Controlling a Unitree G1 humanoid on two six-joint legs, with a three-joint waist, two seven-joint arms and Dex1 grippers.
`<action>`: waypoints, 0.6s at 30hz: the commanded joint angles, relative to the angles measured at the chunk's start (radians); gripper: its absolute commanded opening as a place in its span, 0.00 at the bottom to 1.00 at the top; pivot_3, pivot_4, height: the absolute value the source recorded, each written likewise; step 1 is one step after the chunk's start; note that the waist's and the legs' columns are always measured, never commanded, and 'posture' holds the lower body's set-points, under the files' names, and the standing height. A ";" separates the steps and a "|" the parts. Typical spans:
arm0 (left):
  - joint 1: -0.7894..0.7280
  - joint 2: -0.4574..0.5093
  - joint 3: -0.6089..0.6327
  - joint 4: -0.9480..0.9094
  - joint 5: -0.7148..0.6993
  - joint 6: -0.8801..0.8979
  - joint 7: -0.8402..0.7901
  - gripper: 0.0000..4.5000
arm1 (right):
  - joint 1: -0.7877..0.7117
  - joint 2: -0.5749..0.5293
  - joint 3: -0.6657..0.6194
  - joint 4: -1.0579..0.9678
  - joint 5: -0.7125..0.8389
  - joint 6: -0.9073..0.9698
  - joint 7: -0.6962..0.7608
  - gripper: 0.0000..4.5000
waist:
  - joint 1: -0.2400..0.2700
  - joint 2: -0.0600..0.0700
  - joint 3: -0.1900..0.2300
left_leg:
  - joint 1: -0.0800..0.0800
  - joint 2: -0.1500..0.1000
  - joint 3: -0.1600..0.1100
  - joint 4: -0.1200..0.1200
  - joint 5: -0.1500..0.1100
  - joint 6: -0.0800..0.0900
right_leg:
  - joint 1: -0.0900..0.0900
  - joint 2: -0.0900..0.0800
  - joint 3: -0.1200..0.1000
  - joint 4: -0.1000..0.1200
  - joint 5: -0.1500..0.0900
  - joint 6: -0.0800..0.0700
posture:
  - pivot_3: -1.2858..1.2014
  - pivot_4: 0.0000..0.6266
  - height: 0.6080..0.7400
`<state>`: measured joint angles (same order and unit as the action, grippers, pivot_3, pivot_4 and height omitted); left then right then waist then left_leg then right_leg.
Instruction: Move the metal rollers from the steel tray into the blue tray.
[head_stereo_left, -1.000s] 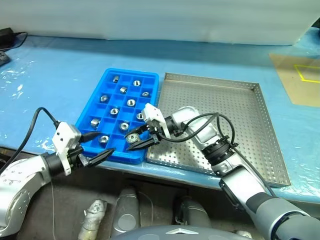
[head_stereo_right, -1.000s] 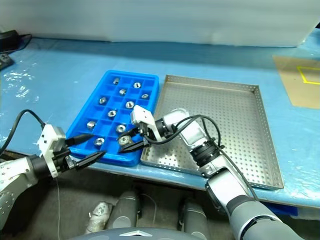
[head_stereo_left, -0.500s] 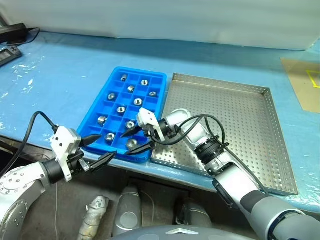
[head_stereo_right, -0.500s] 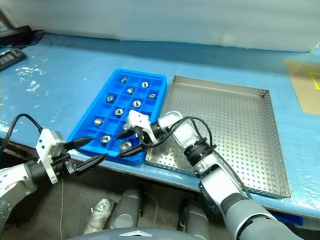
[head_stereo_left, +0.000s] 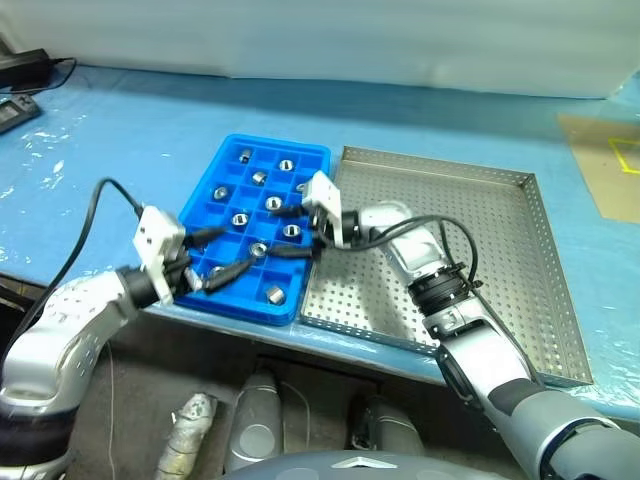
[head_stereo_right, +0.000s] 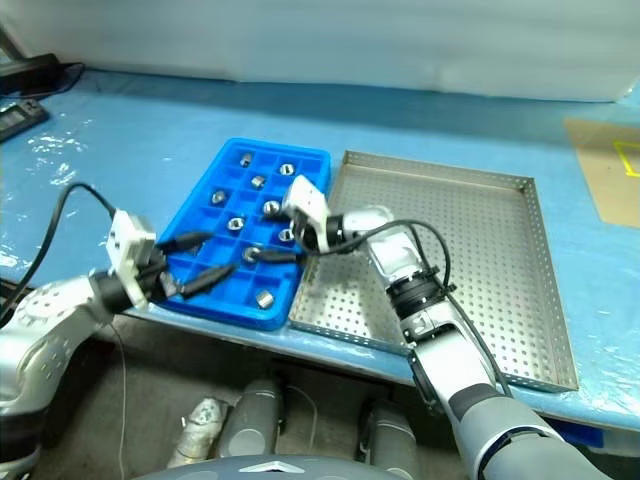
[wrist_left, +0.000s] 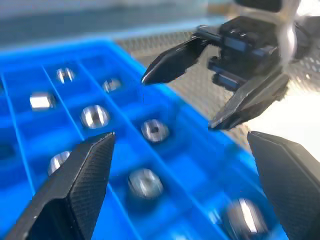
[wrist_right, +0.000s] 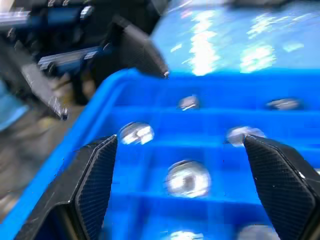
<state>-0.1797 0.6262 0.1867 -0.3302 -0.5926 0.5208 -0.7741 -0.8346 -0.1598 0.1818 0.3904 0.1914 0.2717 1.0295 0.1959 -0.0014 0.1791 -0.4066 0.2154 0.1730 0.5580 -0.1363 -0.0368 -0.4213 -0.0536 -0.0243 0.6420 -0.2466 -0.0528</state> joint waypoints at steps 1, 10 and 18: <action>-0.095 -0.041 -0.055 0.116 0.070 -0.085 0.000 1.00 | 0.013 -0.012 -0.080 -0.014 0.001 -0.019 -0.134 0.92 | -0.010 0.000 0.000 | 0.000 -0.001 0.000 0.000 0.000 0.000 | 0.000 0.000 0.000 0.000 0.000 0.000 | 0.60 0.24 1.00; -0.323 -0.232 -0.138 0.476 0.186 -0.245 0.010 1.00 | -0.005 0.027 -0.217 0.067 -0.028 -0.089 -0.495 0.92 | -0.067 0.000 0.000 | -0.003 -0.003 0.000 0.004 0.001 -0.001 | -0.001 0.000 -0.001 0.001 0.003 0.004 | 0.55 0.24 1.00; -0.410 -0.265 -0.148 0.616 0.210 -0.311 -0.045 1.00 | 0.024 -0.044 -0.237 0.021 -0.049 -0.083 -0.551 0.92 | -0.100 -0.001 0.000 | -0.004 -0.003 -0.001 0.003 0.000 0.001 | -0.001 0.000 -0.001 0.001 0.003 0.005 | 0.52 0.24 1.00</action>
<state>-0.5560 0.3605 0.0148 0.2759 -0.3852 0.2435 -0.8141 -0.8068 -0.1867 -0.0275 0.4646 0.1463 0.1978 0.5044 0.0958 -0.0019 0.1791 -0.4105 0.2117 0.1724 0.5612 -0.1366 -0.0361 -0.4220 -0.0537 -0.0257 0.6428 -0.2433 -0.0482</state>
